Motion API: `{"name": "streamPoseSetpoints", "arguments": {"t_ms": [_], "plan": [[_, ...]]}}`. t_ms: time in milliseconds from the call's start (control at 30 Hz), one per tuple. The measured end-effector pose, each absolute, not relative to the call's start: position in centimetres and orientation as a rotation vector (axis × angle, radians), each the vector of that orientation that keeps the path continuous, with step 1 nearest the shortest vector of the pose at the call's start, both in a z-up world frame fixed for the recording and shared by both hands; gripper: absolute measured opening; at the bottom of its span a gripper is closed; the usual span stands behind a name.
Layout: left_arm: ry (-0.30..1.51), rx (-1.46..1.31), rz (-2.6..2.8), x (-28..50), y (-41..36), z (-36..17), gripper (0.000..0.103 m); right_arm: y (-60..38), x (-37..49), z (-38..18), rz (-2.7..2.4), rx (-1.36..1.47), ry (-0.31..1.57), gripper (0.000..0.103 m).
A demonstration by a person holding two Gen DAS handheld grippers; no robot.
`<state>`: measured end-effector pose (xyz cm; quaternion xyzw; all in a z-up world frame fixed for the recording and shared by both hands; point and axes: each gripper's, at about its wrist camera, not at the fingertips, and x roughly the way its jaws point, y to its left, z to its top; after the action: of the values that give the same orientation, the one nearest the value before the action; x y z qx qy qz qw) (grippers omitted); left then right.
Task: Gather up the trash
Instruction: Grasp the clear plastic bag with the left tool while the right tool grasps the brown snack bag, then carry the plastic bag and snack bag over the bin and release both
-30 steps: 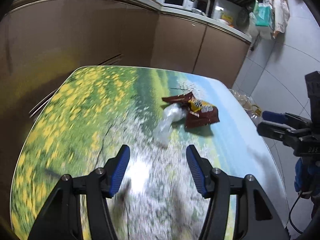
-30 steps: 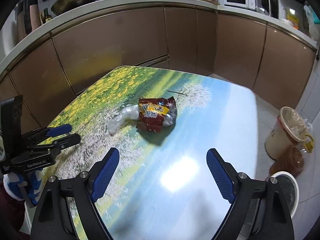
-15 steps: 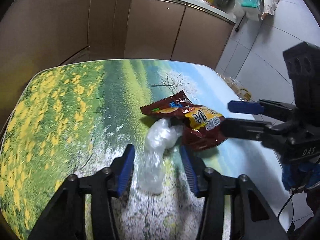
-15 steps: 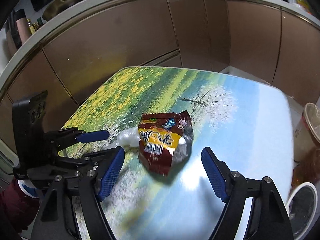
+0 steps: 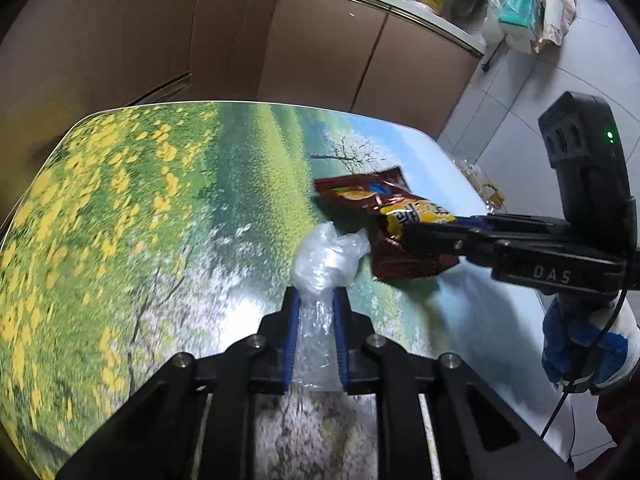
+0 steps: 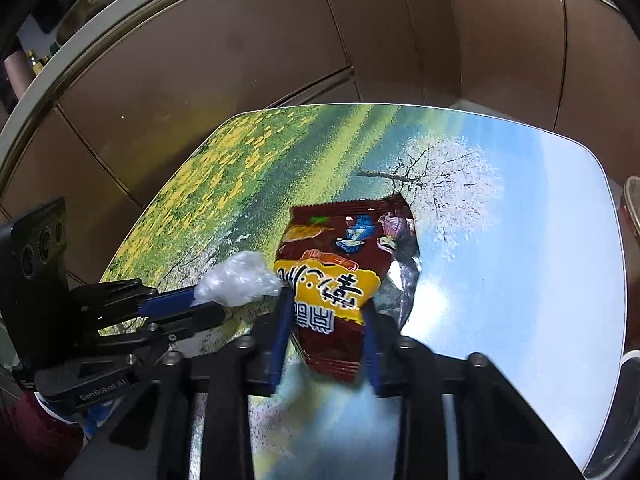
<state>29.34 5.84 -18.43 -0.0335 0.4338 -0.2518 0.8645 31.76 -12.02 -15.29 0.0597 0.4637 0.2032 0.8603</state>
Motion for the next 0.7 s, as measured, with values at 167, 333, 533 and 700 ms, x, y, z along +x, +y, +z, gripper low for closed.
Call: {"name": "streamPoseSetpoints", "arguments": {"t_ms": [167, 333, 533, 700], "plan": [[0.895, -0.100, -0.496, 27.0, 6.9, -17.5, 0.014, -12.3, 29.8, -13.3, 0.446, 0.102, 0.928, 0.020], [0.848, -0.111, -0.449, 23.9, 7.7, -15.4, 0.014, -12.3, 26.9, -11.0, 0.469, 0.093, 0.884, 0.009], [0.774, -0.095, -0.411, 19.3, 7.9, -12.7, 0.014, -12.6, 21.9, -8.9, 0.481, 0.059, 0.851, 0.004], [0.716, -0.077, -0.378, 15.9, 8.2, -10.9, 0.013, -12.6, 18.1, -7.7, 0.486, 0.034, 0.836, 0.003]]}}
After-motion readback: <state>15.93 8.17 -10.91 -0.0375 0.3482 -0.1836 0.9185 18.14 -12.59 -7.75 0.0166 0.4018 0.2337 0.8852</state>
